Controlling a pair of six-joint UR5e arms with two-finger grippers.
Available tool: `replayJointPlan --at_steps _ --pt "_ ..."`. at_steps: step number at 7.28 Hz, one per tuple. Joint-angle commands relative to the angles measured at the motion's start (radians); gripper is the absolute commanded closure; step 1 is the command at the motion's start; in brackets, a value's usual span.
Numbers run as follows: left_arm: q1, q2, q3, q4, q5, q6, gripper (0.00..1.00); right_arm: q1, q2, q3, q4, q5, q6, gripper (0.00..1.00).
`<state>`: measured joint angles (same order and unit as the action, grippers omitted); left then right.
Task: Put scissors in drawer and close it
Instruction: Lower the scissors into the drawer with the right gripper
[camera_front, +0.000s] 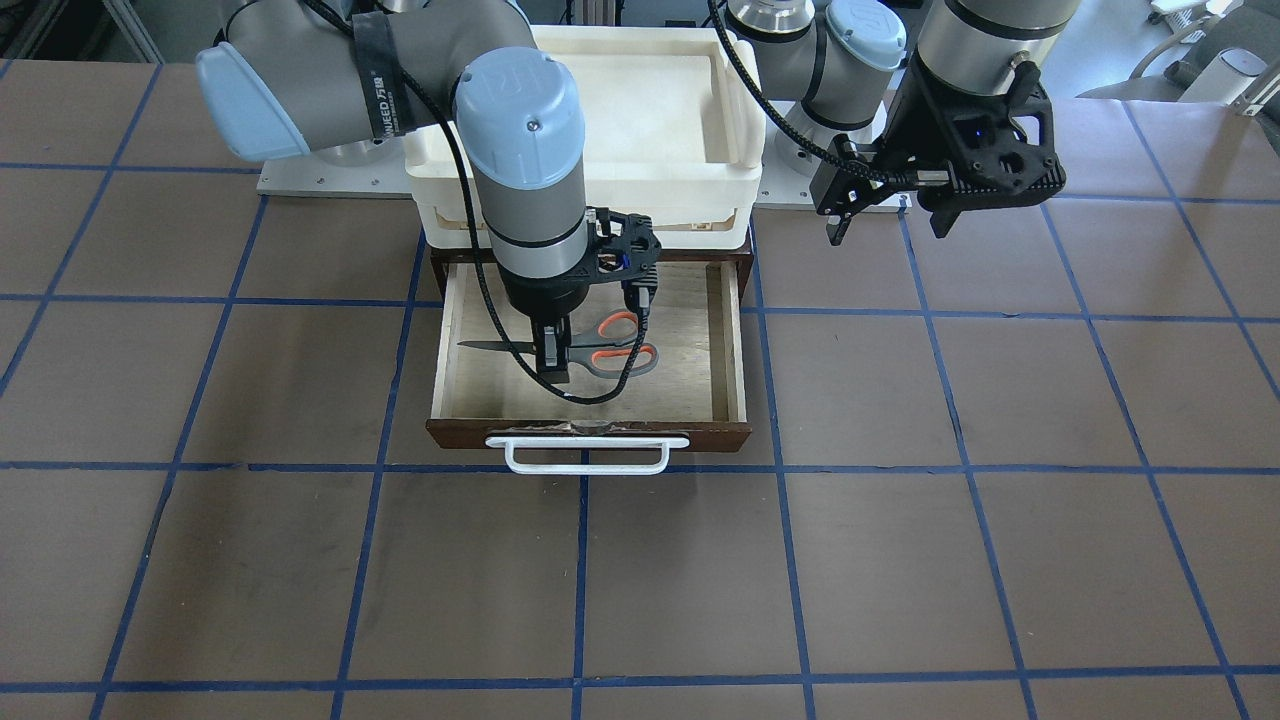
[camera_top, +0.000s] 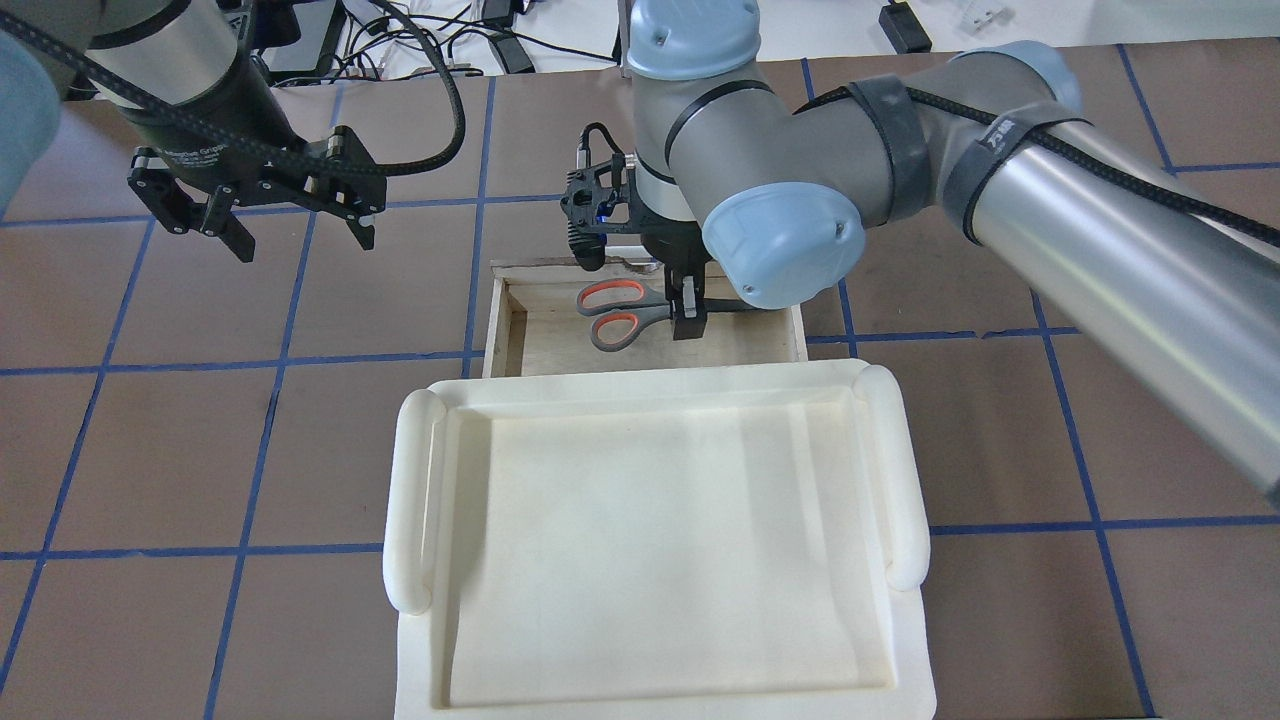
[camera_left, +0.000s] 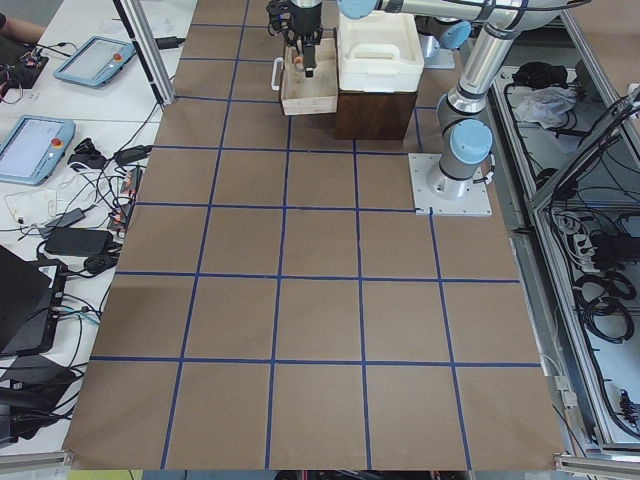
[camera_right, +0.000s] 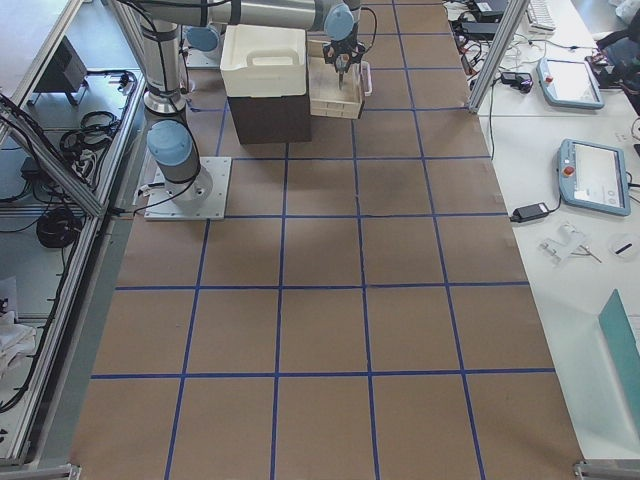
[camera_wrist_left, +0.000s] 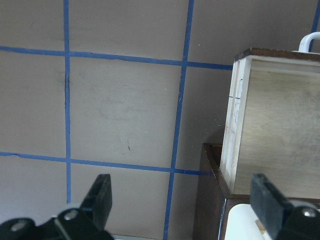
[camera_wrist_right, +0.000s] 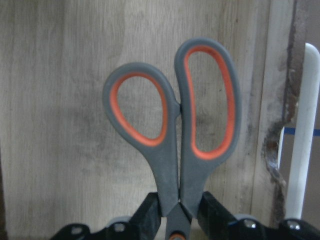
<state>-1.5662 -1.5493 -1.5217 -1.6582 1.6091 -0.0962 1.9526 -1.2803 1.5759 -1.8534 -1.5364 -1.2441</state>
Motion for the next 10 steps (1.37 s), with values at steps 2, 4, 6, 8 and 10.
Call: replayJointPlan --at_steps 2,4,6,8,10 --pt "0.000 0.000 0.000 0.000 0.000 0.000 0.00 0.043 0.029 0.003 -0.030 0.001 0.046 0.87" --pt "0.000 0.000 0.000 0.000 0.000 0.001 0.00 0.045 0.022 0.006 -0.021 0.002 0.046 0.84" --pt "0.000 0.000 0.000 0.000 0.000 0.000 0.00 0.063 0.019 0.013 -0.018 -0.001 0.049 0.83" --pt "0.000 0.000 0.000 0.000 0.000 0.000 0.00 0.066 0.018 0.015 -0.015 -0.001 0.049 0.83" --pt "0.000 0.000 0.000 0.000 -0.001 0.001 0.00 0.066 0.018 0.016 0.000 -0.001 0.048 0.83"
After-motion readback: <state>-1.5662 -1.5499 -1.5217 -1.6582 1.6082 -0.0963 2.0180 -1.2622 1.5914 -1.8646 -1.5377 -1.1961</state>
